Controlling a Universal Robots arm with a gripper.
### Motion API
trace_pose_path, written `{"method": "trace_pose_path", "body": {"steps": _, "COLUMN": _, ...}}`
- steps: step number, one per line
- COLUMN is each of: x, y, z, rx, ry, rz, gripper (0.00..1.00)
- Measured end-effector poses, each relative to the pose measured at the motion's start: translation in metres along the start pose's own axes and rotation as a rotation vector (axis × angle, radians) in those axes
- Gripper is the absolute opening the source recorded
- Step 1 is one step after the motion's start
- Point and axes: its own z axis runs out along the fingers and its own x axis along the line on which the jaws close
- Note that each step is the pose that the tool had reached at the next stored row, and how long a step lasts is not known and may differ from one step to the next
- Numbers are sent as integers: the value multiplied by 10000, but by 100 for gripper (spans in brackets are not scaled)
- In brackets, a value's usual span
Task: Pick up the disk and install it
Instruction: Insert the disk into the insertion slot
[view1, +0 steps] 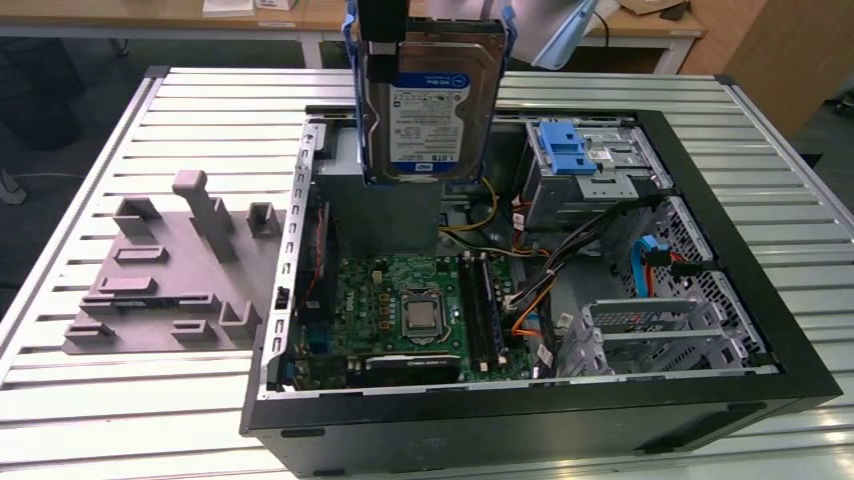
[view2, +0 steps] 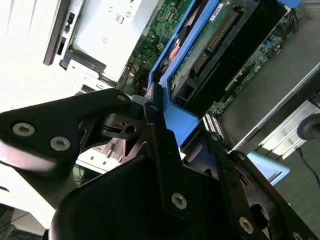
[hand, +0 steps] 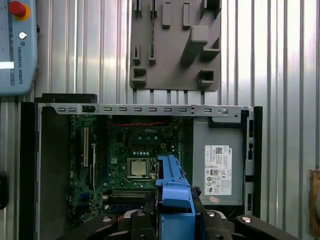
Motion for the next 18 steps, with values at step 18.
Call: {"method": "trace_pose_path", "body": {"steps": 18, "x": 220, "y": -108, "z": 1, "rx": 0, "ry": 0, "rz": 0, "gripper": 36}}
